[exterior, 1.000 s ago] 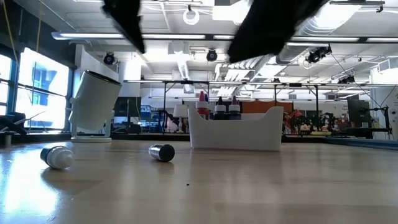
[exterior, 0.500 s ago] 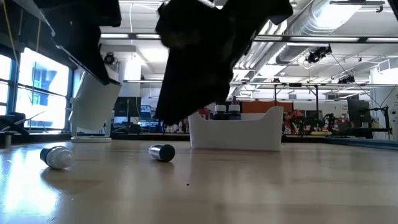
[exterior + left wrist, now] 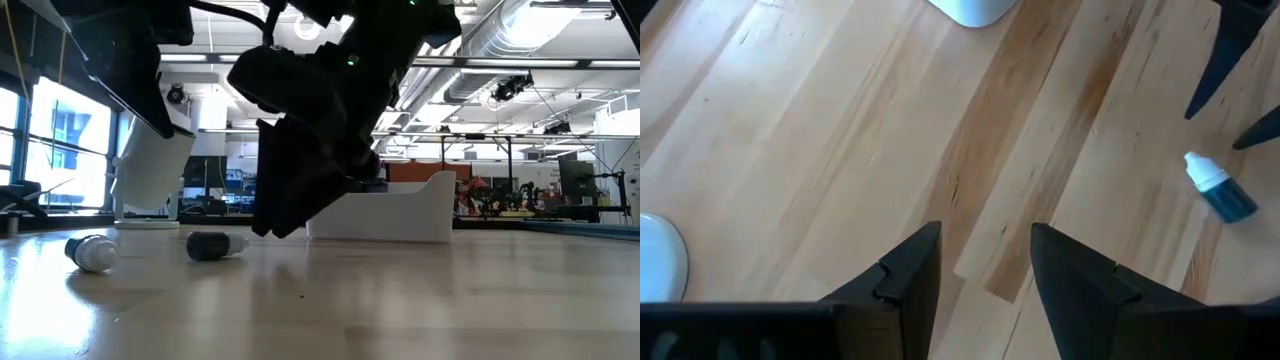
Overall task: Pick & Place food coloring
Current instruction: Put the black small food coloring bottle into the white bin
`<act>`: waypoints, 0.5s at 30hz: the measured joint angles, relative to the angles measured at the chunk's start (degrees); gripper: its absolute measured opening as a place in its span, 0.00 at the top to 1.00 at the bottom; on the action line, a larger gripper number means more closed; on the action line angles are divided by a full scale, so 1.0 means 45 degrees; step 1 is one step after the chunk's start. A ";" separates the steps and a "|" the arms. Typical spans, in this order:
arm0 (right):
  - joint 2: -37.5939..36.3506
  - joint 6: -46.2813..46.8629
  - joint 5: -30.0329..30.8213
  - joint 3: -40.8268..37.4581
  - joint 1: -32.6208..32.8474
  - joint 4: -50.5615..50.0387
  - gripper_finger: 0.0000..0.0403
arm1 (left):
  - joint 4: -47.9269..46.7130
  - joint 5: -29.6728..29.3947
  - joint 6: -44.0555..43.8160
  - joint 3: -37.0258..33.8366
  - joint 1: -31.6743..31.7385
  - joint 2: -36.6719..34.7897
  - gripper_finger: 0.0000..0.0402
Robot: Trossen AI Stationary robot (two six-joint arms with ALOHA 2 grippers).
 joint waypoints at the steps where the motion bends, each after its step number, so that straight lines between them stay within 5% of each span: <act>1: 0.0000 -0.0023 -0.0002 0.0000 -0.0005 0.0079 0.65 | -0.0012 0.0003 0.0002 0.0000 0.0000 0.0000 0.62; 10: 0.0000 -0.5349 -0.0071 0.0034 -0.0051 0.1345 0.65 | -0.0065 -0.0001 0.0084 0.0005 0.0000 0.0000 0.62; 15: 0.0008 -0.6197 -0.1484 0.0024 -0.0178 0.1831 0.65 | -0.0072 0.0026 0.0081 0.0010 0.0000 0.0000 0.62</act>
